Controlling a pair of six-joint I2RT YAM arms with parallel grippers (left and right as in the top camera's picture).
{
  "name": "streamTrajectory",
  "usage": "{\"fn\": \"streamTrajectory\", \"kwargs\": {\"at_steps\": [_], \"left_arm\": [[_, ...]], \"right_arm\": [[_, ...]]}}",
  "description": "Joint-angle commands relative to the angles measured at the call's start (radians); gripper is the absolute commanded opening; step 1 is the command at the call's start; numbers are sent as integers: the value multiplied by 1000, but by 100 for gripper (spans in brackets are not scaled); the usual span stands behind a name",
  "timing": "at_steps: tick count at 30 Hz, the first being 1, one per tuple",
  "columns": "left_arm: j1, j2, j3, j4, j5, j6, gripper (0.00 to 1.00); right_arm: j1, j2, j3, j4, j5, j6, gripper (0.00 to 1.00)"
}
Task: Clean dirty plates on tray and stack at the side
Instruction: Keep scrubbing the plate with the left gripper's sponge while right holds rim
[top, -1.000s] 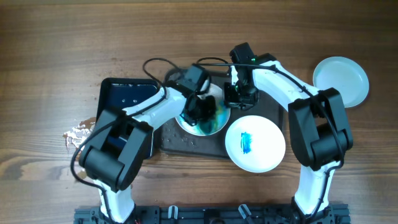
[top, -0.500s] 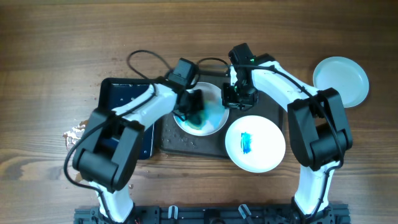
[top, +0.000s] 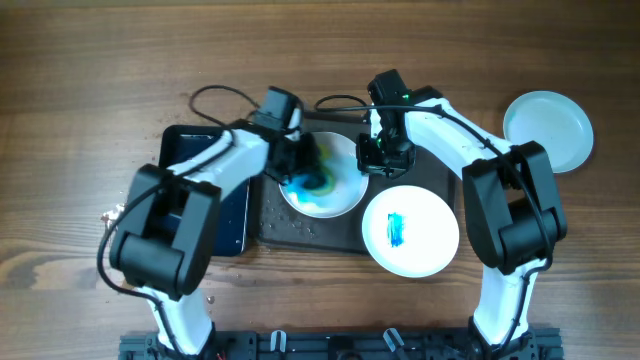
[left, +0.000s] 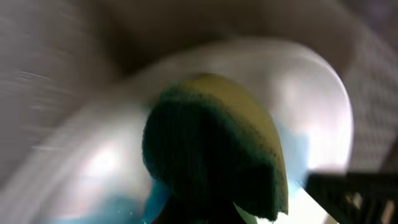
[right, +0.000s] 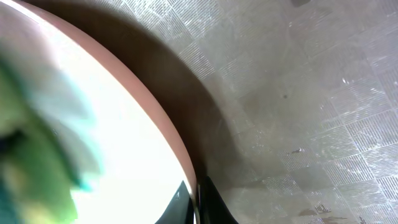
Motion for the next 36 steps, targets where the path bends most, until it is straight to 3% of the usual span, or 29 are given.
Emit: {"fn": "streamTrajectory", "kwargs": {"at_steps": [1,5,8,9,11,12,15,18,22,27,30,34,36], "left_arm": [[67,15,-30,-44,-278,-14,4],[67,-22,-30,-192,-418,-24,4],[52,-29,-30,-296,-403,-4,4],[34,-29,-30,-296,-340,69,4],[-11,-29,-30,-267,-146,223,4],[-33,-29,-30,-244,-112,235,4],[-67,-29,-30,-121,-175,150,4],[-69,-32,-30,12,-179,150,4],[-69,-62,-29,165,-208,217,4],[-77,-120,-29,211,-267,266,4],[-74,-134,-29,132,-407,265,4],[-84,-134,-30,-31,-364,266,4],[-109,-134,-30,-76,-275,269,4]], "right_arm": [[0,27,-15,-16,58,-2,4],[0,27,-15,-16,58,-3,4],[0,27,-15,-15,58,-3,5],[0,27,-15,-15,58,-3,5],[0,27,-15,-15,58,-3,5],[0,27,-15,-15,58,-3,5],[0,27,-15,-19,58,-3,5],[0,27,-15,-23,58,-3,5],[0,27,-15,-23,58,-3,5],[0,27,-15,-21,58,-2,5],[0,27,-15,-23,58,-3,4],[0,27,-15,-23,58,-3,5],[0,27,-15,-23,58,-3,5]]}}
